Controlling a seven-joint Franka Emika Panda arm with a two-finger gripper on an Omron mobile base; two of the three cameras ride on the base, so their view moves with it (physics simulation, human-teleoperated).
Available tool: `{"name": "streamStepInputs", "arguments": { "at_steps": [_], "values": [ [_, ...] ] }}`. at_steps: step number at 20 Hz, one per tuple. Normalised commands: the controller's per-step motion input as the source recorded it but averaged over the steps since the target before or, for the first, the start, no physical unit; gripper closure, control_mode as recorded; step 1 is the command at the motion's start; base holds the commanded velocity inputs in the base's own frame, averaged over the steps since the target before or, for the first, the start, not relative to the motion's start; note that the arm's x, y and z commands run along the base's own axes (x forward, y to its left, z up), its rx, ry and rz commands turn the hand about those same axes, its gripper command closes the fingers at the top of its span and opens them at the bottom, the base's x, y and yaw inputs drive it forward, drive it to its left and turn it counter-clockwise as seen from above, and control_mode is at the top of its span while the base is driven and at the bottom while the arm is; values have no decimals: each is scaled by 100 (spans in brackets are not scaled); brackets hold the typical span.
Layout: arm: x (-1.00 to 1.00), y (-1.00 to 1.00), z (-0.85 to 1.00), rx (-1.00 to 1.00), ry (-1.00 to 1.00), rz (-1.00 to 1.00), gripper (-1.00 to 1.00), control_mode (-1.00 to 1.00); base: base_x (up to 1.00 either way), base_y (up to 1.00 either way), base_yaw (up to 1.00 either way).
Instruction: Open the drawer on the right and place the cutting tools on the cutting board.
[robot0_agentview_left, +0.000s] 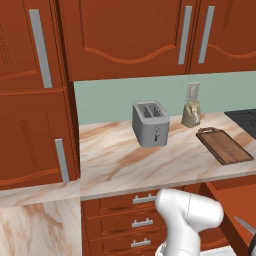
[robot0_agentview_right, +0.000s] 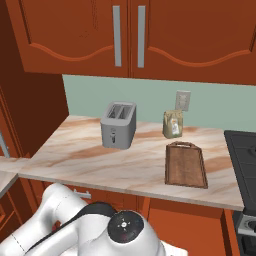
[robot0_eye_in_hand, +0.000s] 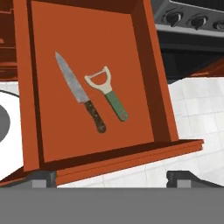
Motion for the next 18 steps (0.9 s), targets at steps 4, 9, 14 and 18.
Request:
{"name": "streamStepInputs", "arguments": {
  "at_steps": [4,9,14,18],
  "values": [
    [20,0,0,4,0,4,-100,-100,0,0,0],
    [16,1,0,1,0,0,-100,-100,0,0,0],
    [5,1,0,0,5,0,-100,-100,0,0,0],
    [2,8,-10,0,5,0,-100,-100,0,0,0]
  ]
}}
